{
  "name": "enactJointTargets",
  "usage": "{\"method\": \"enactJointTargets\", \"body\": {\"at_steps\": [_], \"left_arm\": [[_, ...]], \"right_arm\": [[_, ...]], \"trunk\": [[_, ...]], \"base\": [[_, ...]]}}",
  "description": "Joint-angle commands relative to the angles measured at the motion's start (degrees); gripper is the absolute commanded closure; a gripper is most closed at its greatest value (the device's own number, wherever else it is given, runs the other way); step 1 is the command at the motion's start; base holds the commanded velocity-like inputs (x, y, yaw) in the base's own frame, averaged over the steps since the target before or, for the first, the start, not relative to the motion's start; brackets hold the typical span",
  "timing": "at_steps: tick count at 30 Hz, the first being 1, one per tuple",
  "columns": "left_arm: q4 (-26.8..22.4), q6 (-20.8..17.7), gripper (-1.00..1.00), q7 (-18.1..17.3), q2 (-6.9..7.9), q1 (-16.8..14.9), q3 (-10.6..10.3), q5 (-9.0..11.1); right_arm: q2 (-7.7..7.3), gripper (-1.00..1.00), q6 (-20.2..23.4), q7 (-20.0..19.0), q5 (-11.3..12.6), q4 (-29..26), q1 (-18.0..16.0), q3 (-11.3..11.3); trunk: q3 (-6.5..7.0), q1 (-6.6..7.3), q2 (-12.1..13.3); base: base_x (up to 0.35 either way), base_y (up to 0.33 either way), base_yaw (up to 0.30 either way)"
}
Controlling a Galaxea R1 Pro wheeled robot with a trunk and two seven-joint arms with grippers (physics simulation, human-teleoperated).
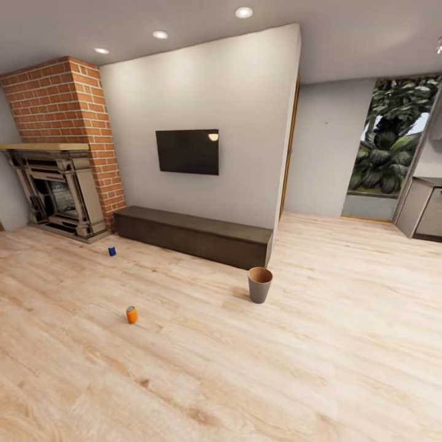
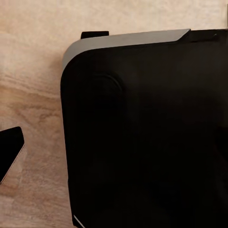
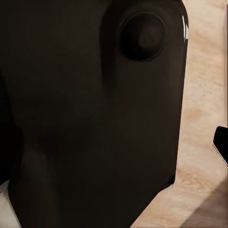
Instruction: Put the three can of soda from the living room inside the tash can in the kitchen.
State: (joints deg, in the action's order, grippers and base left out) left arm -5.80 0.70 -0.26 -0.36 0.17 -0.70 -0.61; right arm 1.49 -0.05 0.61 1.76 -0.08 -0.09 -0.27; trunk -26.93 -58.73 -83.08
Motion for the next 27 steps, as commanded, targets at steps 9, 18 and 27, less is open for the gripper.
{"method": "enactJointTargets", "body": {"at_steps": [9,18,27], "left_arm": [[0.00,0.00,-1.00,0.00,-0.02,0.00,0.00,0.00],[0.00,0.00,-1.00,0.00,-0.03,0.00,0.00,0.00],[0.00,0.00,-1.00,0.00,-0.04,0.00,0.00,0.00]], "right_arm": [[0.00,-1.00,-0.12,0.01,0.00,-0.01,0.00,-0.02],[0.02,-1.00,-0.19,0.01,0.00,-0.01,0.00,-0.03],[0.01,-1.00,-0.21,0.01,0.00,-0.01,0.00,-0.03]], "trunk": [[0.00,0.00,0.00],[0.00,0.00,0.00],[0.00,0.00,0.00]], "base": [[0.336,0.000,0.000],[0.336,0.000,0.000],[0.336,0.000,0.000]]}}
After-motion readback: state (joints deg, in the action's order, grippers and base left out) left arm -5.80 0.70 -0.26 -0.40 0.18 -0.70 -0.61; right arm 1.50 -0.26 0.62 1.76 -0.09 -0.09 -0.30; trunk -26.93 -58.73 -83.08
